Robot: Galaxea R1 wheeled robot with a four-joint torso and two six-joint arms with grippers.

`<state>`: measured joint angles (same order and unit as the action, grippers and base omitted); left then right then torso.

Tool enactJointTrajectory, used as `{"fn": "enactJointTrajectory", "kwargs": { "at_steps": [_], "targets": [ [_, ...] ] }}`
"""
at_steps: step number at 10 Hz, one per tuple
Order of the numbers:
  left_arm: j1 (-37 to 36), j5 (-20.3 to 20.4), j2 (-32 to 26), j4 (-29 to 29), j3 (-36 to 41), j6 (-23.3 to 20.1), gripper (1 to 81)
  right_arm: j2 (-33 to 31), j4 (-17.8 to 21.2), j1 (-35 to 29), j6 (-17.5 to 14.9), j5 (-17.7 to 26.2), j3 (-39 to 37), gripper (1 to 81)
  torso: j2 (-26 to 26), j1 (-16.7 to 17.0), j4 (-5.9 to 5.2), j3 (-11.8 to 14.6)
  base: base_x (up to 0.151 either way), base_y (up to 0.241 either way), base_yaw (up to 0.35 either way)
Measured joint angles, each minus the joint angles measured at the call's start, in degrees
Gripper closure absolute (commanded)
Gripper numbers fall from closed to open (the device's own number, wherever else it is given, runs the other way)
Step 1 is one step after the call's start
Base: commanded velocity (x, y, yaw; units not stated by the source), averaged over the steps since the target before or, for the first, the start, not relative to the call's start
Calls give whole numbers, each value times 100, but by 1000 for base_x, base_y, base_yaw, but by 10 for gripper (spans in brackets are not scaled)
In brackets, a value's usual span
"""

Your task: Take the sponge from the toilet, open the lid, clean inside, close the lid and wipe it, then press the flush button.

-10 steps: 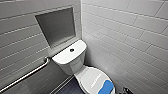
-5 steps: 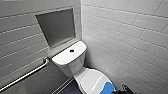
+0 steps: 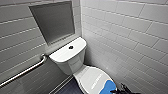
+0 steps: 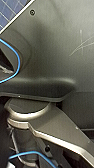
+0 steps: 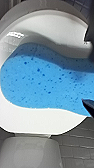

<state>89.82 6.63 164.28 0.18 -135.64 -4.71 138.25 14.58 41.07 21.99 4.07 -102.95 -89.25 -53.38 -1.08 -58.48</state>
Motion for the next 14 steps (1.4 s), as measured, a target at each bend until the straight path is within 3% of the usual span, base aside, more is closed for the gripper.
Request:
{"fn": "enactJointTrajectory", "kwargs": {
  "at_steps": [4,11,14],
  "targets": [
    [9,4,-2,0,-5,0,10,271,-2,-4,59,6,-325,10,-266,-147,0,-9,0,0,0],
    [37,-38,0,0,-66,0,10,973,-33,35,38,-30,-1218,10,-280,-160,0,-11,0,0,0],
    [56,-41,2,0,-96,0,10,1258,-191,35,28,-336,-1502,10,-282,-160,0,-9,0,0,0]
  ]
}}
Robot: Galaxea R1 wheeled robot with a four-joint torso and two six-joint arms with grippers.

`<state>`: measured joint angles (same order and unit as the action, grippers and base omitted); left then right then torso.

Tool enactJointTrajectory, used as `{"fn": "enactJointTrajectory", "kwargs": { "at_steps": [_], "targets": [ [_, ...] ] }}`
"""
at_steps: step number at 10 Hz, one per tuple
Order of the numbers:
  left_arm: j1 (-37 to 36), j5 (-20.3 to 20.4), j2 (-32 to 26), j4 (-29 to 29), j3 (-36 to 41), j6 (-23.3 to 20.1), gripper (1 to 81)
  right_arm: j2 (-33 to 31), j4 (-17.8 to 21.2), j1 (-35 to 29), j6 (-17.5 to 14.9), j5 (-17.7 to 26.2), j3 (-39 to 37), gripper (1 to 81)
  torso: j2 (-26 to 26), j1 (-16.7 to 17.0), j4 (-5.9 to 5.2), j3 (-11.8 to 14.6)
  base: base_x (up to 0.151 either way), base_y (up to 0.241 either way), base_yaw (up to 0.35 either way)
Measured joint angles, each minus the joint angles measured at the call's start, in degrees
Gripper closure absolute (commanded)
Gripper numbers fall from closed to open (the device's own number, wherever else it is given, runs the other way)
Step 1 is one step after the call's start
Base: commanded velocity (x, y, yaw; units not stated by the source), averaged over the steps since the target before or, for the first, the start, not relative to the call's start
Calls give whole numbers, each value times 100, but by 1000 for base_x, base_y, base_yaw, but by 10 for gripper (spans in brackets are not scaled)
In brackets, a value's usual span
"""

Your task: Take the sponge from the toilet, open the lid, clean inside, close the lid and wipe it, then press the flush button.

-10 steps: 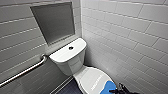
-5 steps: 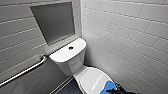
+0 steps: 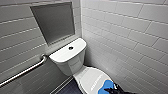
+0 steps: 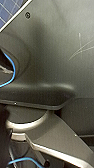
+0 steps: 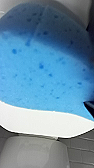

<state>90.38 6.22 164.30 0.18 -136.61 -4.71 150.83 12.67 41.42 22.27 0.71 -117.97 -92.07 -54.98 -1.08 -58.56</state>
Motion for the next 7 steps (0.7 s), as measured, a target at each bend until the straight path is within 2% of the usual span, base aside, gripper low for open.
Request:
{"fn": "enactJointTrajectory", "kwargs": {
  "at_steps": [1,4,7],
  "targets": [
    [5,-2,-2,0,0,0,10,29,-101,0,-80,-78,-9,811,0,0,0,0,0,0,0],
    [5,-10,11,0,0,0,10,22,-182,80,-9,-301,77,811,0,0,0,0,0,0,0],
    [7,-10,50,0,0,-2,10,-229,-189,79,-9,-250,488,811,0,0,0,0,0,0,0]
  ]
}}
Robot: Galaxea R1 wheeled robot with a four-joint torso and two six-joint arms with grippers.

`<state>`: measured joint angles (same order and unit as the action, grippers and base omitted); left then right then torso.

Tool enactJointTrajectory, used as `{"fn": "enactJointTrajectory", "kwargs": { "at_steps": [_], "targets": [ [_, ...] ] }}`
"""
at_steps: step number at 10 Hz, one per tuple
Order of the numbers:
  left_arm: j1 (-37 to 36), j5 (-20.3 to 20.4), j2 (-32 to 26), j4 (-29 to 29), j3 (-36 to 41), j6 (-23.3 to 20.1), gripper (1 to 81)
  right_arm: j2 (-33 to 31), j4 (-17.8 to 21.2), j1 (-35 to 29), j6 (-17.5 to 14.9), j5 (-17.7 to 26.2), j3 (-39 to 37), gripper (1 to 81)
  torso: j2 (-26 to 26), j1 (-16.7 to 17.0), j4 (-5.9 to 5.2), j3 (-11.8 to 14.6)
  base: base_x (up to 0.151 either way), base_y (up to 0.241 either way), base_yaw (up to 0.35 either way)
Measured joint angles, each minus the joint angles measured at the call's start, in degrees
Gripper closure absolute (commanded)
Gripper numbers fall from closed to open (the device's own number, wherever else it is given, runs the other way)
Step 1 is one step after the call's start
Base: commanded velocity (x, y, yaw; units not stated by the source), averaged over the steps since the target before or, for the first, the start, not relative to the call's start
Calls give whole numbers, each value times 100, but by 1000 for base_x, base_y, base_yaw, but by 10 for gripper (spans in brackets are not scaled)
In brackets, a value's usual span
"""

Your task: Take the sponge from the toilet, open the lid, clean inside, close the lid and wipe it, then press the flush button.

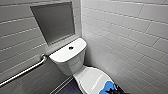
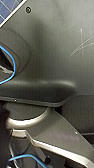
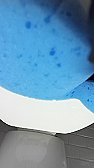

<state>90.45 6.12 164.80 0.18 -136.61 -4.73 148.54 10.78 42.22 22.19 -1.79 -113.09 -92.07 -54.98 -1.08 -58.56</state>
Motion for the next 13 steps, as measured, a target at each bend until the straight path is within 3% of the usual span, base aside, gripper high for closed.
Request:
{"fn": "enactJointTrajectory", "kwargs": {
  "at_steps": [4,7,11,13],
  "targets": [
    [-11,35,-77,-82,171,-20,10,-1477,-12,-126,0,34,1632,811,0,0,0,-2,0,0,0],
    [-184,33,-573,-89,1020,-20,10,-2544,-15,433,0,-66,2599,811,0,0,0,-2,0,0,0],
    [-612,-17,-1690,-89,2776,-12,10,-2856,-207,1752,-2,-388,2834,811,0,0,0,-2,0,0,0],
    [-1113,-74,-2142,-71,3190,57,10,-2884,-386,2292,-2,-536,2859,811,0,0,0,-2,0,0,0]
  ]
}}
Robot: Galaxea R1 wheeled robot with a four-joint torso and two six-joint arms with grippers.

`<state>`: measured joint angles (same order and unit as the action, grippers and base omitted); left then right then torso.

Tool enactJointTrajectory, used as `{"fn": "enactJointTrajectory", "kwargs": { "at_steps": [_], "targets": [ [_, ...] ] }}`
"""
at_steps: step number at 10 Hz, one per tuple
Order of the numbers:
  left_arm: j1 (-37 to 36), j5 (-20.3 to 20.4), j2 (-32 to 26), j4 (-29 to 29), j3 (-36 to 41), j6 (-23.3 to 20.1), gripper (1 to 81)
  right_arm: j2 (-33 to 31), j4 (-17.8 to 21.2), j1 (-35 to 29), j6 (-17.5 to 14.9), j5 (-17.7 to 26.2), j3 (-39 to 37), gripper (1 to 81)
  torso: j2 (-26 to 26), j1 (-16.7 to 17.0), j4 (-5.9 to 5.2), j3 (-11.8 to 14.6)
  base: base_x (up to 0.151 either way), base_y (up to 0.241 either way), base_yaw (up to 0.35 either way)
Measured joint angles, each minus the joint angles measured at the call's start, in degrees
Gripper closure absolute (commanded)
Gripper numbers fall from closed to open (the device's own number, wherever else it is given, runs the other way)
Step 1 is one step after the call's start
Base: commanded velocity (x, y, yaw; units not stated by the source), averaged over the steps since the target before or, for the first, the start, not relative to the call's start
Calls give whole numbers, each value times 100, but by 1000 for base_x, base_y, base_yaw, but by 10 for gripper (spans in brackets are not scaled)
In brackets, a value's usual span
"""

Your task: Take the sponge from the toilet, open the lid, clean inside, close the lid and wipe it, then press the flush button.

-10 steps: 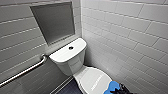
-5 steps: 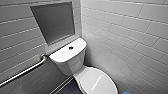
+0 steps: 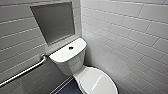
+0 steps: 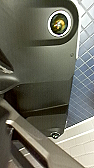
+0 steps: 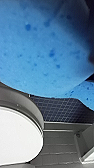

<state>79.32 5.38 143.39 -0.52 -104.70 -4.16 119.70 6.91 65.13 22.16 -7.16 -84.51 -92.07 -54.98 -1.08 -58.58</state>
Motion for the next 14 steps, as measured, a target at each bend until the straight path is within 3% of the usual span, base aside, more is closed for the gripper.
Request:
{"fn": "enactJointTrajectory", "kwargs": {
  "at_steps": [3,6,11,14],
  "targets": [
    [-885,-9,-55,145,427,501,10,50,-322,667,0,-179,-140,811,0,0,0,0,0,0,0],
    [-1521,-37,-278,223,571,1438,10,371,-564,1220,-1,-488,-408,811,0,0,0,0,0,0,0],
    [-2043,940,-204,291,689,3138,10,965,-662,1402,0,-679,-959,811,0,0,0,0,0,0,0],
    [-2398,1154,171,294,600,3478,10,1276,-680,1565,-1,-675,-1312,811,0,0,0,0,0,0,0]
  ]
}}
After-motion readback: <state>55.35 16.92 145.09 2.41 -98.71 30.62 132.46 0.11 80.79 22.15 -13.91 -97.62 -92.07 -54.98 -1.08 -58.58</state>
